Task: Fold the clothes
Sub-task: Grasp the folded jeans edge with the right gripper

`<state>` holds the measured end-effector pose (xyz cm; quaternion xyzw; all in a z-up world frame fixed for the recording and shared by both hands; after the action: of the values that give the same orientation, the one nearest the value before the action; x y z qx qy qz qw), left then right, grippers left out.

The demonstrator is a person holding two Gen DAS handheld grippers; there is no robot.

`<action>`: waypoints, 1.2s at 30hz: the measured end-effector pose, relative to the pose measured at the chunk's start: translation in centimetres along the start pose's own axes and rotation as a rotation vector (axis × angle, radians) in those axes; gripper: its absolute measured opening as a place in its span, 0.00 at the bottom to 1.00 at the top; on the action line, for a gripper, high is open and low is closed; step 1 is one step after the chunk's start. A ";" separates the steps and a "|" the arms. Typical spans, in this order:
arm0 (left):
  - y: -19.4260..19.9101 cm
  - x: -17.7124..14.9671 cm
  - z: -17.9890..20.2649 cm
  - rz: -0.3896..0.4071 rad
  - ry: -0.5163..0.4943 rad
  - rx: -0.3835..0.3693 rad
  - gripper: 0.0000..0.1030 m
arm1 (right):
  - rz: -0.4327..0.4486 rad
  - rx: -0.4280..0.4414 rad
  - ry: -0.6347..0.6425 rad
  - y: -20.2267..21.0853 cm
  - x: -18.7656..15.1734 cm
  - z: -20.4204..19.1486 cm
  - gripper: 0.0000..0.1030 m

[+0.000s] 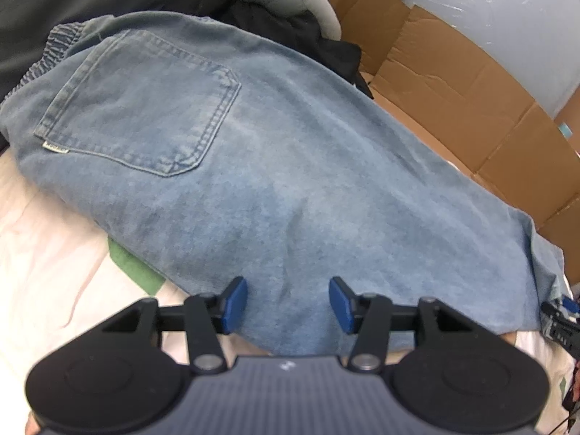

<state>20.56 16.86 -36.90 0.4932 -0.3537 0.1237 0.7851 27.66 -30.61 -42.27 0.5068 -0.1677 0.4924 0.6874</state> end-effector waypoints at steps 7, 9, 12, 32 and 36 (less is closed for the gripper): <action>0.0 0.1 0.3 0.001 -0.012 -0.001 0.51 | -0.006 0.040 -0.046 0.1 -0.9 0.5 0.26; 0.0 0.2 0.2 0.002 -0.008 -0.001 0.51 | 0.011 0.056 -0.039 0.2 -0.5 0.6 0.09; 0.0 0.3 0.3 0.002 -0.001 -0.001 0.51 | 0.022 0.068 -0.030 0.4 0.0 1.2 0.04; 0.1 0.9 -0.6 0.011 -0.016 0.019 0.51 | -0.055 -0.076 -0.193 -5.8 0.8 14.6 0.04; -0.1 0.8 -0.8 0.011 -0.018 0.028 0.51 | -0.087 -0.048 -0.273 -7.7 0.2 16.2 0.04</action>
<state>21.54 17.37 -36.60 0.5034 -0.3615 0.1286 0.7742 38.57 -44.49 -39.25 0.5591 -0.2496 0.3845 0.6909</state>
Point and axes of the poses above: each gripper's, at about its wrist camera, not at the fingertips, and y roughly against the way its jaws point, z to its right, x to its top, the point moved 8 cm from there along -y, roughly the way its jaws point, and after that the axes turned 13 degrees about z, right-handed, at the moved point
